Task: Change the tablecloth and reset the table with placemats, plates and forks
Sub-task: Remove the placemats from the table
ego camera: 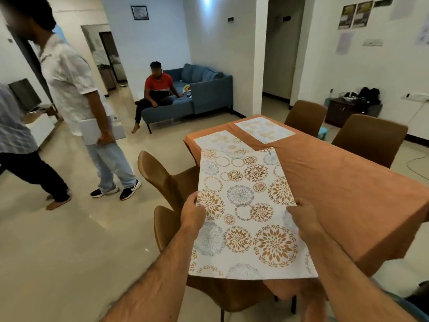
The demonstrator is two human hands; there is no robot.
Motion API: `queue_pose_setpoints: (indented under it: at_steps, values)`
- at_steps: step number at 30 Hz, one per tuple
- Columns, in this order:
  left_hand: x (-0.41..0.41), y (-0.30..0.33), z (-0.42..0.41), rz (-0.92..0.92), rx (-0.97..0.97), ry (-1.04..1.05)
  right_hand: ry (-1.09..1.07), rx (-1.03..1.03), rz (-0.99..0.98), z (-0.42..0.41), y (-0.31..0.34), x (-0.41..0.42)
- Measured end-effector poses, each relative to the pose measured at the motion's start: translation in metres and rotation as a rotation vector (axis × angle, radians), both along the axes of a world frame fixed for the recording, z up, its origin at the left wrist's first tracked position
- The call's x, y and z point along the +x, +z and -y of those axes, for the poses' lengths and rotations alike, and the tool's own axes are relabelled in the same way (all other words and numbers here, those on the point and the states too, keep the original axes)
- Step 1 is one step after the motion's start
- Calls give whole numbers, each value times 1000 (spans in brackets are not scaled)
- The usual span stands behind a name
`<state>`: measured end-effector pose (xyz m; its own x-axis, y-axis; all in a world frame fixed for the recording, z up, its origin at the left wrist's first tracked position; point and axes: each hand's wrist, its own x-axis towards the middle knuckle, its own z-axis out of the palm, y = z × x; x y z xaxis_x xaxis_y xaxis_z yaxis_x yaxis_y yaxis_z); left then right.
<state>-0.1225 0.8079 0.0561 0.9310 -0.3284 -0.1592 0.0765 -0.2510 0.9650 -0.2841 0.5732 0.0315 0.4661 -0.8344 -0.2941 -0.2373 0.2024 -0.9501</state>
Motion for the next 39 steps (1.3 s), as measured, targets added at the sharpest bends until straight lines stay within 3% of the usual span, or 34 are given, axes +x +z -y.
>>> queue_pose_setpoints:
  at_steps: [10,21,28,33,39]
  values:
    - [188,-2,16,-3,37,-73,-34,41,-97,-6,9,153]
    - [431,-17,58,-22,97,-398,-314,137,-83,-51,-14,336]
    - [540,-8,91,104,144,-593,-441,204,-66,-70,-14,419]
    - [600,-10,142,114,218,-737,-508,298,43,-57,-30,469]
    - [676,-12,220,279,282,-893,-525,418,62,-20,-56,543]
